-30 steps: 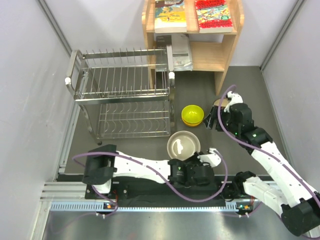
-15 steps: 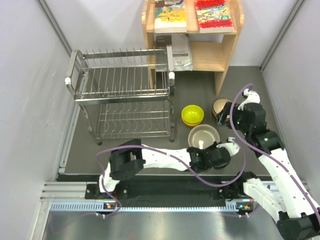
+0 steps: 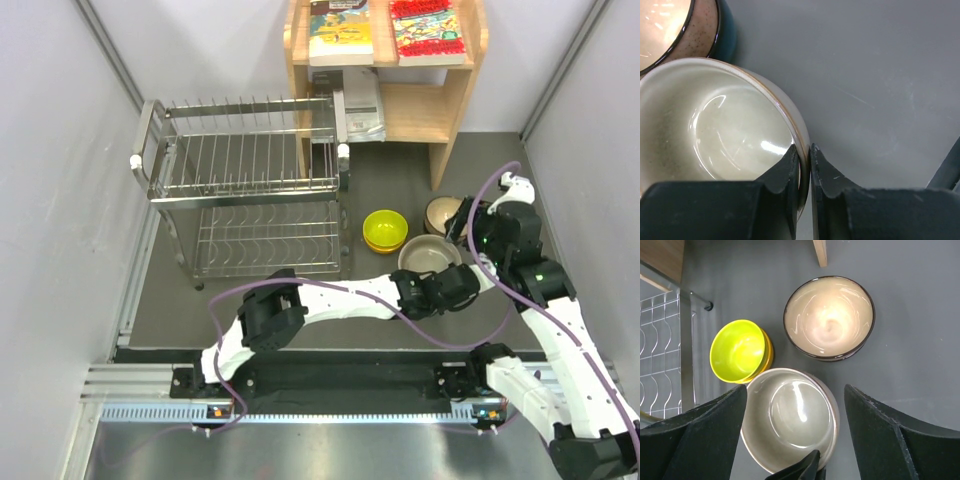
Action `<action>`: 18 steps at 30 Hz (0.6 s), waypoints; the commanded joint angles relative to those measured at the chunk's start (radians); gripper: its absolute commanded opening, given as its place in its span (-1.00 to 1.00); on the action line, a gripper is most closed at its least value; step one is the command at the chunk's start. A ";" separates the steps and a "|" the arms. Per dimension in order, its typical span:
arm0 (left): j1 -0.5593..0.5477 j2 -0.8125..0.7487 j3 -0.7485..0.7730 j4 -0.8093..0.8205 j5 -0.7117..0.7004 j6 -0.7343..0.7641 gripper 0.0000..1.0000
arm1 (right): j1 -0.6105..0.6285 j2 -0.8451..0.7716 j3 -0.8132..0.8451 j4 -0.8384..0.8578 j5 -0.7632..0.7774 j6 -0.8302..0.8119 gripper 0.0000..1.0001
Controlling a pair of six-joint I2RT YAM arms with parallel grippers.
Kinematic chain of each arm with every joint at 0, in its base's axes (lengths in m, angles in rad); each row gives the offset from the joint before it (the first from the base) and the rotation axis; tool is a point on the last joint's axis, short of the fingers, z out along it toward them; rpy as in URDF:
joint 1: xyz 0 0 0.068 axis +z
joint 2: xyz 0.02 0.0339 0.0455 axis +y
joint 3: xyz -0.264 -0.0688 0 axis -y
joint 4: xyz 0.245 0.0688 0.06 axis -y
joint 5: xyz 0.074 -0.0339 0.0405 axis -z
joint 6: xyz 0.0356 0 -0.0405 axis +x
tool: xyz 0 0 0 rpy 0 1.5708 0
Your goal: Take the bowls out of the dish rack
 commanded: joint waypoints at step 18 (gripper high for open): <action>0.103 0.081 -0.017 -0.015 0.037 -0.043 -0.98 | -0.027 0.005 0.017 0.022 -0.068 0.001 0.57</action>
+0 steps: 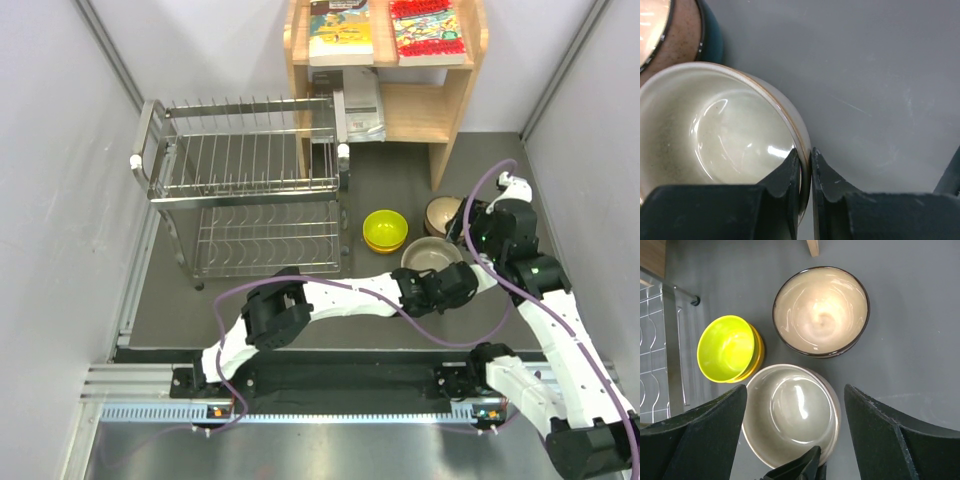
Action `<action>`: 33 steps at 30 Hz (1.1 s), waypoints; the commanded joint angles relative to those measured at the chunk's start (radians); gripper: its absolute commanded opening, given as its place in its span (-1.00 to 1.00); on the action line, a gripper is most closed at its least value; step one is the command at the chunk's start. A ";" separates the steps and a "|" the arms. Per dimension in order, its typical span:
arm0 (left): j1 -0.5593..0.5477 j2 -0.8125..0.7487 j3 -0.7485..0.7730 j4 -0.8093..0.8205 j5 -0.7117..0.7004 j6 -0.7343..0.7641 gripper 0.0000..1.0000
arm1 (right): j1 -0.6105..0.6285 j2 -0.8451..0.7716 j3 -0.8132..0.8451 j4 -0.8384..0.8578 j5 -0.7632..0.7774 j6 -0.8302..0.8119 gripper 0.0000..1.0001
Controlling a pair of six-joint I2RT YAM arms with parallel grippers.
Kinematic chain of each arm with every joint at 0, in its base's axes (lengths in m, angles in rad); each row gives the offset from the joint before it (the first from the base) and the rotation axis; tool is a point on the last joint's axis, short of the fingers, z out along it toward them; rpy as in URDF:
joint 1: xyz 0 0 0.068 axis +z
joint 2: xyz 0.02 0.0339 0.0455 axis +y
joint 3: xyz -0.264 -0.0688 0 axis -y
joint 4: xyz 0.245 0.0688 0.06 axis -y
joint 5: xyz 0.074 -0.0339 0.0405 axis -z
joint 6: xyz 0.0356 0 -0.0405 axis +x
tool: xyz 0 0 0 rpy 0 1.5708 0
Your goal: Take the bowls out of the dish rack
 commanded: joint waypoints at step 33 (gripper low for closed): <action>0.131 -0.025 -0.261 -0.030 -0.029 -0.156 -0.90 | -0.016 0.040 0.053 0.063 0.033 0.059 0.75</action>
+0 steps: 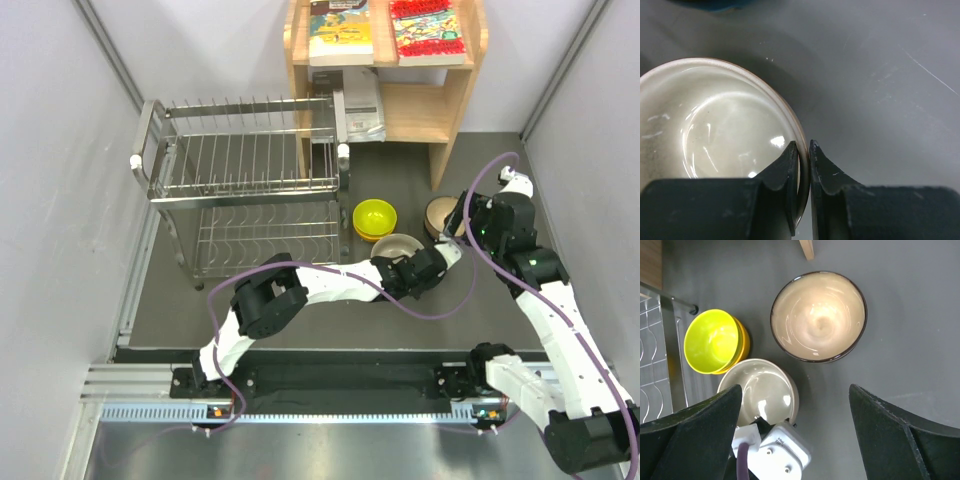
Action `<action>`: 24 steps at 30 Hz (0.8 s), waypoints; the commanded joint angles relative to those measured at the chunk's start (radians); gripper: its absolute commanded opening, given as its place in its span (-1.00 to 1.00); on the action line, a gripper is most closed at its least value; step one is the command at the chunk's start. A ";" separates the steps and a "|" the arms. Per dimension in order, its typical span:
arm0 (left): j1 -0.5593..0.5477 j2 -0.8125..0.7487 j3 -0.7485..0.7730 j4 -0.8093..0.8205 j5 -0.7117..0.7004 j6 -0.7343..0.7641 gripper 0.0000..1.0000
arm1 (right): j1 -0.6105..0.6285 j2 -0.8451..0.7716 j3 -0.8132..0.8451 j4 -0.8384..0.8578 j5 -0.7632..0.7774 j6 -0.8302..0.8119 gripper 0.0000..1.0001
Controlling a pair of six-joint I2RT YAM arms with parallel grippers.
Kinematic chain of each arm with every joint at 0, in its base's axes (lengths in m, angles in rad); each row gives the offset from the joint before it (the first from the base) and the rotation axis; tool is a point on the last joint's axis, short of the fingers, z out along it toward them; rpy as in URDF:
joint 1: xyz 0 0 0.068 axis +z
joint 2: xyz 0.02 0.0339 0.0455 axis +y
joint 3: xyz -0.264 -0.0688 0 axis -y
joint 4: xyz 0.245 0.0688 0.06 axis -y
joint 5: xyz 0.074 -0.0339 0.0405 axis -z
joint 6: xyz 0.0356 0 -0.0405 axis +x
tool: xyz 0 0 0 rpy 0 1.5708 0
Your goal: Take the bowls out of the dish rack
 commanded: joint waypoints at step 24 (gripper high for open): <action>-0.061 0.014 0.044 -0.155 0.004 -0.009 -0.60 | -0.025 -0.011 0.129 -0.008 0.105 -0.004 0.75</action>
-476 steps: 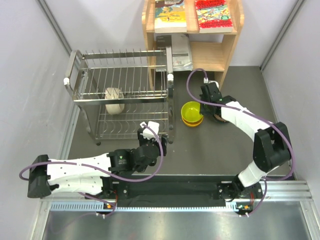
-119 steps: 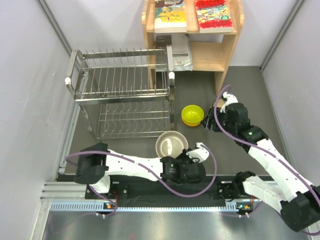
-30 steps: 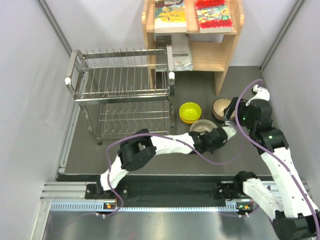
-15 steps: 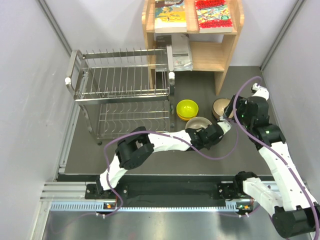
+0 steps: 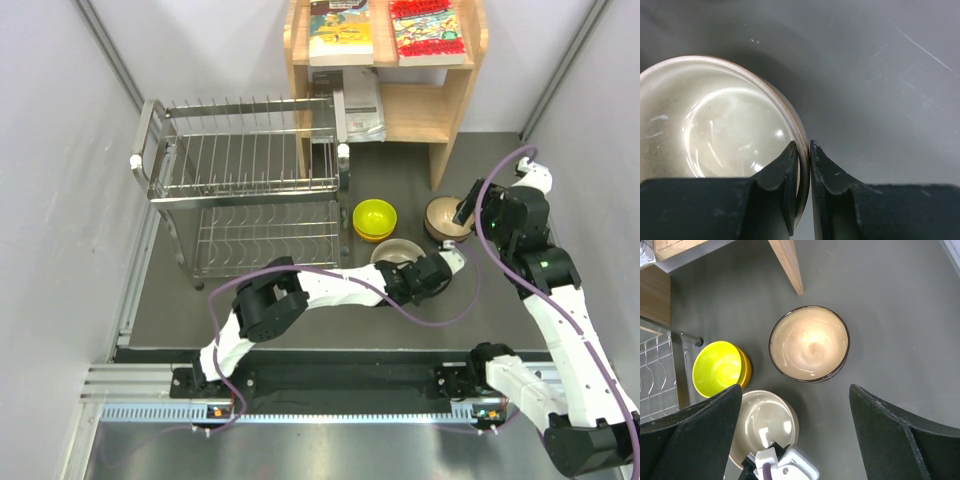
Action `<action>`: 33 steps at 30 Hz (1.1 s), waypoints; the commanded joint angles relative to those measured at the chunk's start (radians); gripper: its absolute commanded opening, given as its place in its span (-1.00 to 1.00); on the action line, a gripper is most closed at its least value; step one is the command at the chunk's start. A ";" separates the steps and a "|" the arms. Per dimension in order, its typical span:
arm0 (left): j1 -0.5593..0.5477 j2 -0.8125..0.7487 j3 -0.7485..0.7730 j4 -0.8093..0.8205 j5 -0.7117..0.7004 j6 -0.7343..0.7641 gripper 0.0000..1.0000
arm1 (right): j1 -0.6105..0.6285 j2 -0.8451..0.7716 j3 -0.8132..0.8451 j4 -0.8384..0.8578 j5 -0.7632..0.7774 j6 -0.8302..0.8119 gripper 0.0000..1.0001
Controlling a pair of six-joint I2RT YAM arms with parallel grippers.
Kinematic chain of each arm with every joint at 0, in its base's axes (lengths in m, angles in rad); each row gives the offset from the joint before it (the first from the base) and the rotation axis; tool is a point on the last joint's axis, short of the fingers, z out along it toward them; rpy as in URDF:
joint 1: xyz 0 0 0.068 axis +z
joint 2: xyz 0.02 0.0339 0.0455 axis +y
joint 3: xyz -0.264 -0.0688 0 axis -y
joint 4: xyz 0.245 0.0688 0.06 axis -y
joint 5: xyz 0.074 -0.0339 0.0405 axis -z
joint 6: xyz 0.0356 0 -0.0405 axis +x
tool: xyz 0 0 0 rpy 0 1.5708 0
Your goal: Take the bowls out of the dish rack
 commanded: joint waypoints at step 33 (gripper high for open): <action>-0.035 -0.663 -0.191 0.218 0.084 -0.043 0.57 | -0.079 -0.035 -0.010 -0.006 -0.058 0.004 0.79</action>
